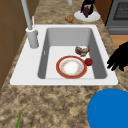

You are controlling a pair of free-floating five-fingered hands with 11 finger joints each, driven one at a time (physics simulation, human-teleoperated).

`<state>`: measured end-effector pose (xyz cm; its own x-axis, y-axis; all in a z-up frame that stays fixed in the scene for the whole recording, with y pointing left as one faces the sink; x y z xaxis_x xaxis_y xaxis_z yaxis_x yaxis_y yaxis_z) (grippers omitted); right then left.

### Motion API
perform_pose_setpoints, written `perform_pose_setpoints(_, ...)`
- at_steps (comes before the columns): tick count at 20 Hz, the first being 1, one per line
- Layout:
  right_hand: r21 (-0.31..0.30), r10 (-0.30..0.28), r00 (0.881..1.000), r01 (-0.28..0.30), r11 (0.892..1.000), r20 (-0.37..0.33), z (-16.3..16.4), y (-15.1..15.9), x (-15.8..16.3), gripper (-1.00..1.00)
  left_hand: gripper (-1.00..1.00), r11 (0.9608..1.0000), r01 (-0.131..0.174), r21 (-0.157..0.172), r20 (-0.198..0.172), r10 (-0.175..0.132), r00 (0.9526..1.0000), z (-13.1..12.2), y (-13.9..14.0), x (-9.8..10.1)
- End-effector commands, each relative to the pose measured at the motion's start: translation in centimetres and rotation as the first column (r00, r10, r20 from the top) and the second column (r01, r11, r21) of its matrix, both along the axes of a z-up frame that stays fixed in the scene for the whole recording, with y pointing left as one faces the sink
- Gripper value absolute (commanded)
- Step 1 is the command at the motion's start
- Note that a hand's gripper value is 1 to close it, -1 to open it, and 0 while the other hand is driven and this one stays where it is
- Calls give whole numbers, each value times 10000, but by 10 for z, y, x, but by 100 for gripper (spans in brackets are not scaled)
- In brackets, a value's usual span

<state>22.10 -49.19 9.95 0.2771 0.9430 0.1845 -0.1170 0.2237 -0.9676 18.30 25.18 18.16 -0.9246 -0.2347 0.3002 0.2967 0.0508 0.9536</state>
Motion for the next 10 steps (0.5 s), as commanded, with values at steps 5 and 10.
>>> perform_pose_setpoints(5, -142, -720, 9974, 720, 9973, 68, 42, 39, 3, 100, 0, 10000, 0, 0, 0, 0, 10000, 0, 0, 0)
perform_pose_setpoints(10, -284, -840, 9964, 838, 9961, -65, 74, 74, 4, 100, 0, 10000, 0, 0, 0, 0, 10000, 0, 0, 0)
